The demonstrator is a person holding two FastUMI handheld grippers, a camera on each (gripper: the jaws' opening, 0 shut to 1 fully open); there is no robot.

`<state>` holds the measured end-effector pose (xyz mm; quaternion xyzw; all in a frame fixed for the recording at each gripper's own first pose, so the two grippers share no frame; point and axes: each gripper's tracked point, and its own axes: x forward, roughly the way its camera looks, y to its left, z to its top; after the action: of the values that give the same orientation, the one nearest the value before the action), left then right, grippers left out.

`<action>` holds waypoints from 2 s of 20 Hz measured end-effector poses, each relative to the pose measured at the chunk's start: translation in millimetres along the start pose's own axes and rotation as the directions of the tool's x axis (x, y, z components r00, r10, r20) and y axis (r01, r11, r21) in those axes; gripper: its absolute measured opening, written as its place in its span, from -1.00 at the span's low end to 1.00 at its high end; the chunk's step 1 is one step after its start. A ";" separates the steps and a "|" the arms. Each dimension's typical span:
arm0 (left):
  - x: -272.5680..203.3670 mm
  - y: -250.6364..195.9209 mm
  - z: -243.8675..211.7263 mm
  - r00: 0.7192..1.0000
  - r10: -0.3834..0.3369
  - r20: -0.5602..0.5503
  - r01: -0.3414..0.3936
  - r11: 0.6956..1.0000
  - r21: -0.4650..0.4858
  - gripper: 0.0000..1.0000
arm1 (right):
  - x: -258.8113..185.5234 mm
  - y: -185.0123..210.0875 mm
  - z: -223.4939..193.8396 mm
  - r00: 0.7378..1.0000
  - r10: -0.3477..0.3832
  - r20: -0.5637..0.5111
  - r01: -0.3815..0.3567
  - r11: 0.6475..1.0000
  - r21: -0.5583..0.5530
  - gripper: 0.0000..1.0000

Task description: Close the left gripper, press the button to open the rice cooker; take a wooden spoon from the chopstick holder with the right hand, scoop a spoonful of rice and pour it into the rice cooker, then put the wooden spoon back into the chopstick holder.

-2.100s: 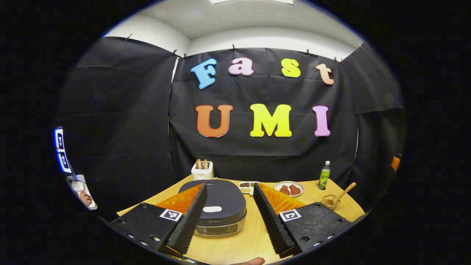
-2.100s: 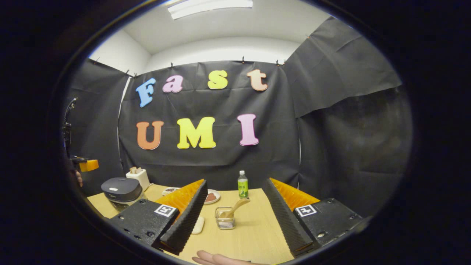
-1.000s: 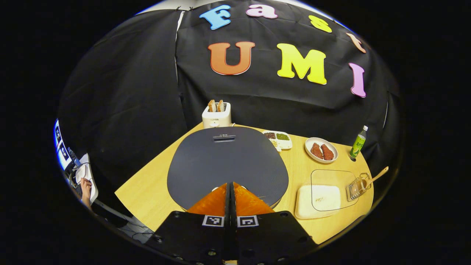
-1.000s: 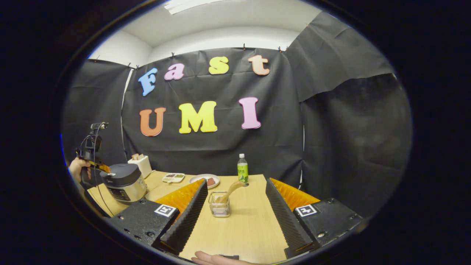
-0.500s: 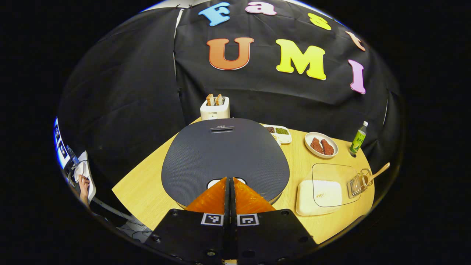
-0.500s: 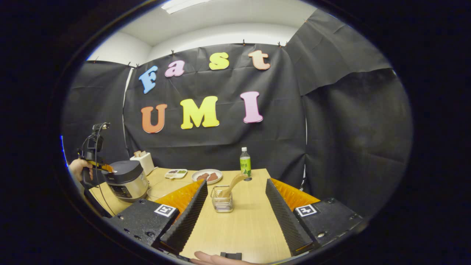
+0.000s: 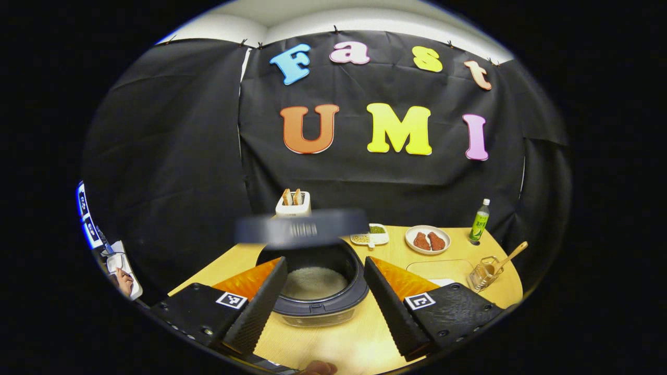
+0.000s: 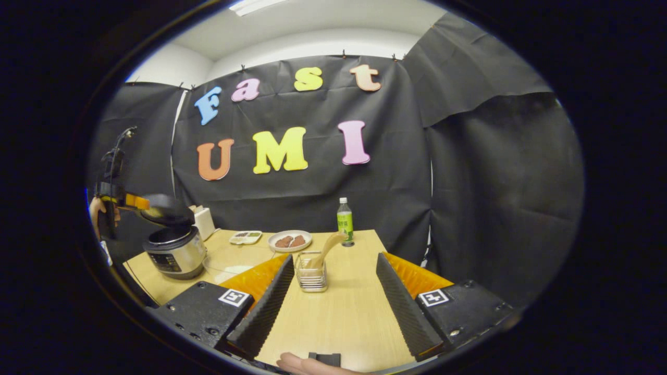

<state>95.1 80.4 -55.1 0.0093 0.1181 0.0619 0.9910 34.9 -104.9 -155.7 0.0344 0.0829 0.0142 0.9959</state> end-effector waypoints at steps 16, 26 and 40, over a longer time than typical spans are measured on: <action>-137.9 11.1 -12.2 0.956 -0.038 0.290 0.035 0.999 0.015 0.88 | 112.4 10.5 -42.6 1.000 -0.011 0.003 0.010 0.998 0.062 0.99; -190.7 -31.4 -49.2 0.928 -0.144 0.344 0.127 0.989 0.072 0.87 | 209.0 14.5 -70.7 0.998 -0.055 -0.018 0.056 0.995 0.078 0.89; -191.9 2.8 -57.1 0.928 -0.151 0.339 0.146 0.988 0.042 0.92 | 254.0 44.6 -56.9 0.998 -0.014 -0.058 0.021 0.991 0.134 -0.39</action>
<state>-103.7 59.5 -65.8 0.0190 -0.0547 -0.0167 0.9982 274.8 -48.0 -250.2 0.1004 0.1121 0.0007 0.9886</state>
